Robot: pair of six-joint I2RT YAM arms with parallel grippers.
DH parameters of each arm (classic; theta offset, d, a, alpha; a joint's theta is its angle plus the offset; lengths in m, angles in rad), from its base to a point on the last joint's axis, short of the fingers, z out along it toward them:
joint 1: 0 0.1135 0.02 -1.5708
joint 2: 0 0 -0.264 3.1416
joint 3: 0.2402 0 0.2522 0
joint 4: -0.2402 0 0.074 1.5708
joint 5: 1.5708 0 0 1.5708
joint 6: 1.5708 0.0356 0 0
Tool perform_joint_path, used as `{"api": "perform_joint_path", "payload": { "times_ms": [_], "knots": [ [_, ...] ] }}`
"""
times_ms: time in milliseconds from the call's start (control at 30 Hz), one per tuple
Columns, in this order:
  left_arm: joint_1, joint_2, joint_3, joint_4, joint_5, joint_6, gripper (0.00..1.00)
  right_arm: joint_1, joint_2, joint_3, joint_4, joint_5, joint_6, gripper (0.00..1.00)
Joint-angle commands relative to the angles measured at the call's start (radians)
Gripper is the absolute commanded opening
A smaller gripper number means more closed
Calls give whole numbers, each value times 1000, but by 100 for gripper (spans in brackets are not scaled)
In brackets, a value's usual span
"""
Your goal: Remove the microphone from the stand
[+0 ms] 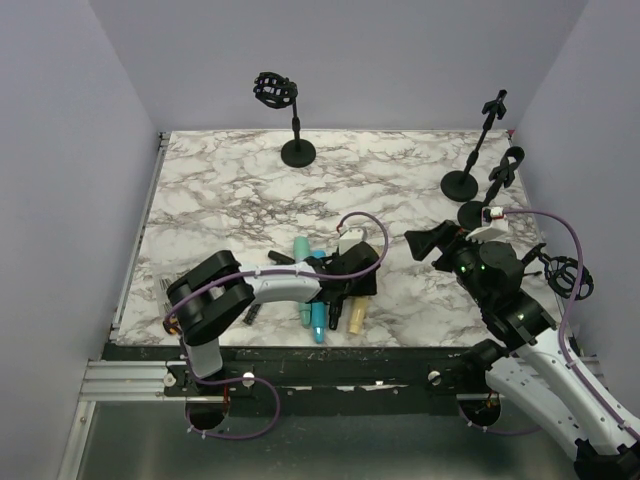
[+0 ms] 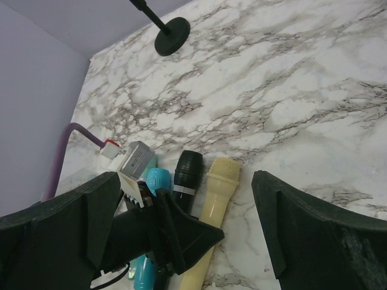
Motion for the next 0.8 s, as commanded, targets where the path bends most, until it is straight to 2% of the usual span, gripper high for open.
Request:
{"api": "perform_joint_path", "payload": {
  "times_ms": [0, 133, 200, 267, 567, 667, 767],
  "knots": [
    [-5, -96, -30, 5, 19, 35, 59, -2, 1, -10, -3, -9, 10, 100],
    [-7, -177, -84, 70, 46, 58, 68, -2, 12, -18, 10, -11, 6, 100],
    [-6, -217, -112, 106, 60, 68, 84, -1, 19, -21, 15, -10, 7, 100],
    [-6, -254, -126, 112, 69, 83, 89, -1, 28, -22, 23, -14, 8, 99],
    [23, -435, -156, 112, 121, 197, 93, -1, 60, -37, 58, -22, 4, 100],
    [109, -509, -190, 147, 197, 233, 95, -1, 71, -45, 76, -18, -4, 100],
    [256, -570, -198, 160, 300, 237, 95, -1, 86, -39, 90, -26, -5, 100]
  ]
}}
